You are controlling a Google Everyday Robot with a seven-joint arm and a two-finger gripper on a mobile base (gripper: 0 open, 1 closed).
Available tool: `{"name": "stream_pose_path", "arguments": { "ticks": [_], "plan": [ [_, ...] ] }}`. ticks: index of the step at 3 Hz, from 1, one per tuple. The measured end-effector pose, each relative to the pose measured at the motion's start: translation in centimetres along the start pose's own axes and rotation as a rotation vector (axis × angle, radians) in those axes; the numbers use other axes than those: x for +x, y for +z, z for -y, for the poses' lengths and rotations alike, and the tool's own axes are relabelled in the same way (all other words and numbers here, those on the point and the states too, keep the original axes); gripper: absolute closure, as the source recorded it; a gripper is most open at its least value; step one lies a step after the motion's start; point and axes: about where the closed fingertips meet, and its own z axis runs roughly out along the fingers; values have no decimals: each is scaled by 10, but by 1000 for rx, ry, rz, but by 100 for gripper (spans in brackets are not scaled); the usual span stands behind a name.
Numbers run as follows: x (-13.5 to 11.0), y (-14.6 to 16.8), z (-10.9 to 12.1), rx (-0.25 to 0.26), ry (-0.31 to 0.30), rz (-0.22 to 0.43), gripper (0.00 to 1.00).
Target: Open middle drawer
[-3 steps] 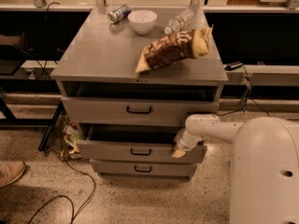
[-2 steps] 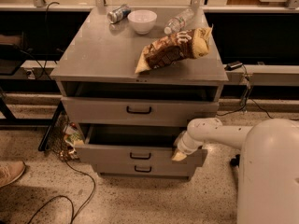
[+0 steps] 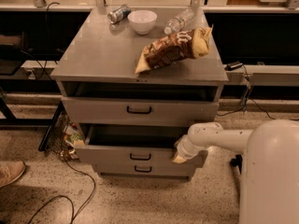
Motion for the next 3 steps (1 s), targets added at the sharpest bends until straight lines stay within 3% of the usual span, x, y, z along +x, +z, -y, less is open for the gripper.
{"name": "stream_pose_path", "arguments": {
  "ticks": [3],
  "plan": [
    [-2,-6,1,0,0,0,100]
  ]
}}
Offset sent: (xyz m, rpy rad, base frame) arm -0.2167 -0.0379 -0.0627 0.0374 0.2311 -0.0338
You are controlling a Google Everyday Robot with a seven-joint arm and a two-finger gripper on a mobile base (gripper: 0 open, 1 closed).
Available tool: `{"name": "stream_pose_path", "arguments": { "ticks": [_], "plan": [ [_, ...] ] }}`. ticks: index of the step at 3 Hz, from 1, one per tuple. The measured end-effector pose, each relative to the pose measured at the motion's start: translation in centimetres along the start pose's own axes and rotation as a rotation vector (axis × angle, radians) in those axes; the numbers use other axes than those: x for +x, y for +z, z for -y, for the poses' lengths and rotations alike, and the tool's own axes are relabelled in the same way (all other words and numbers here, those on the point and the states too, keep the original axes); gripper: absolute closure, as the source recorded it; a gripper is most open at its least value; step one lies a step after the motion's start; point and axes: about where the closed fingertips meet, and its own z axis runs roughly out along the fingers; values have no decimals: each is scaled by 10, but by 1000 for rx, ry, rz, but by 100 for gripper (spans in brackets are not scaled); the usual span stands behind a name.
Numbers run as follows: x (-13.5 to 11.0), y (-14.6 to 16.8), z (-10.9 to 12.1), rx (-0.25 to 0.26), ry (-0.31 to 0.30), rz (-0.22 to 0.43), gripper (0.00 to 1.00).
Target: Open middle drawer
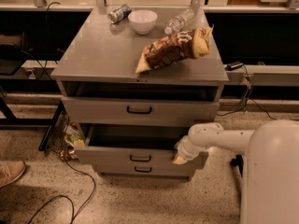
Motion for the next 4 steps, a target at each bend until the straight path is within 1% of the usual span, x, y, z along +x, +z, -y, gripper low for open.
{"name": "stream_pose_path", "arguments": {
  "ticks": [1,2,4],
  "plan": [
    [2,0,-8,-6,4,2,100],
    [2,-2,-8,-6,4,2,81],
    [1,-1,-9,-8,4,2,34]
  ]
}}
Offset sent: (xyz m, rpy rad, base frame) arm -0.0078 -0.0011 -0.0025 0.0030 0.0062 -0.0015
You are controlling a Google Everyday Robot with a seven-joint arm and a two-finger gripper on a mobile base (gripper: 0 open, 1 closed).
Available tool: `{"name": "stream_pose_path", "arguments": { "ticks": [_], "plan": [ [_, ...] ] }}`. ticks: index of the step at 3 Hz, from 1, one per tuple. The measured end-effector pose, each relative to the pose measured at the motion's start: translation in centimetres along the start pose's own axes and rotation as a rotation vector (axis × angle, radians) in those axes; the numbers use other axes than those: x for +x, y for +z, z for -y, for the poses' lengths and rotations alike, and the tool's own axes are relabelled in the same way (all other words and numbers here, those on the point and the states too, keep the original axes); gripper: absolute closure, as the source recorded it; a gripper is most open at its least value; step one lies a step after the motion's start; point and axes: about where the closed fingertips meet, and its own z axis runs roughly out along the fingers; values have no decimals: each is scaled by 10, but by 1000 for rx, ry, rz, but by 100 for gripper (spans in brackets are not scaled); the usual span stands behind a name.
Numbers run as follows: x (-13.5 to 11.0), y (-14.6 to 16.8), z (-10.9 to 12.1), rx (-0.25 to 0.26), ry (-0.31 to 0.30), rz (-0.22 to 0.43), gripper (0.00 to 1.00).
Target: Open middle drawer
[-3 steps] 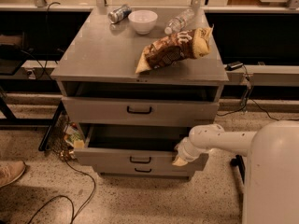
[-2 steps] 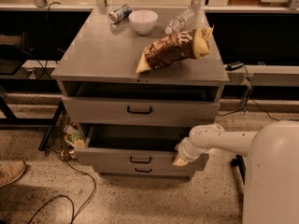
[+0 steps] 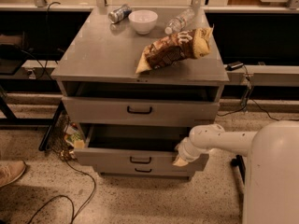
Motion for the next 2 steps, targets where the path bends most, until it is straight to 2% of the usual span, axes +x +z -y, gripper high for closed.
{"name": "stream_pose_path", "arguments": {
  "ticks": [1,2],
  "plan": [
    [0,0,0,0,0,0,11],
    [0,1,-1,-3,-1,0,0]
  ]
}}
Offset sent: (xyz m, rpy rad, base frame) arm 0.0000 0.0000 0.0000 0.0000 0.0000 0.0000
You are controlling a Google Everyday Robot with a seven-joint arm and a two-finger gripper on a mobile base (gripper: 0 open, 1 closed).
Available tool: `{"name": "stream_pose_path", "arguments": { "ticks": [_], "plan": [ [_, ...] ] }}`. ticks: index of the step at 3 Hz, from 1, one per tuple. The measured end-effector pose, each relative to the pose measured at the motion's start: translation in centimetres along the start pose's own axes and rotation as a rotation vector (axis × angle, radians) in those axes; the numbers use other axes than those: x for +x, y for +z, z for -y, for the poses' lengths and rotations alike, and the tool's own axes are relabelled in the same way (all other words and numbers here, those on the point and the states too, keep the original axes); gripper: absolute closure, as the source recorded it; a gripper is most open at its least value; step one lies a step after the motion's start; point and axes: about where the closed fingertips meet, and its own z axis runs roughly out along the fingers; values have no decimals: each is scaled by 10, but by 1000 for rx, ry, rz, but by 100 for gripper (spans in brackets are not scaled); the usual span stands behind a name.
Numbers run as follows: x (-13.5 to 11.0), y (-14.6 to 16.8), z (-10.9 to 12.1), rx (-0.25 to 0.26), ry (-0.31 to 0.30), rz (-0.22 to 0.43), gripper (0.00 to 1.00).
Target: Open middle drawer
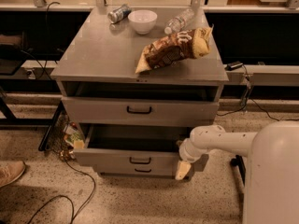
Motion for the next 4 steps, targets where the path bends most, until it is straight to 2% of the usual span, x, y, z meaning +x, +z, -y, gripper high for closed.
{"name": "stream_pose_path", "arguments": {
  "ticks": [2,3,4],
  "plan": [
    [-1,5,-10,-27,-15,-32,0],
    [3,2,-26,-44,-5,-35,17],
    [8,-3,-43,-64,13,-39,41]
  ]
}}
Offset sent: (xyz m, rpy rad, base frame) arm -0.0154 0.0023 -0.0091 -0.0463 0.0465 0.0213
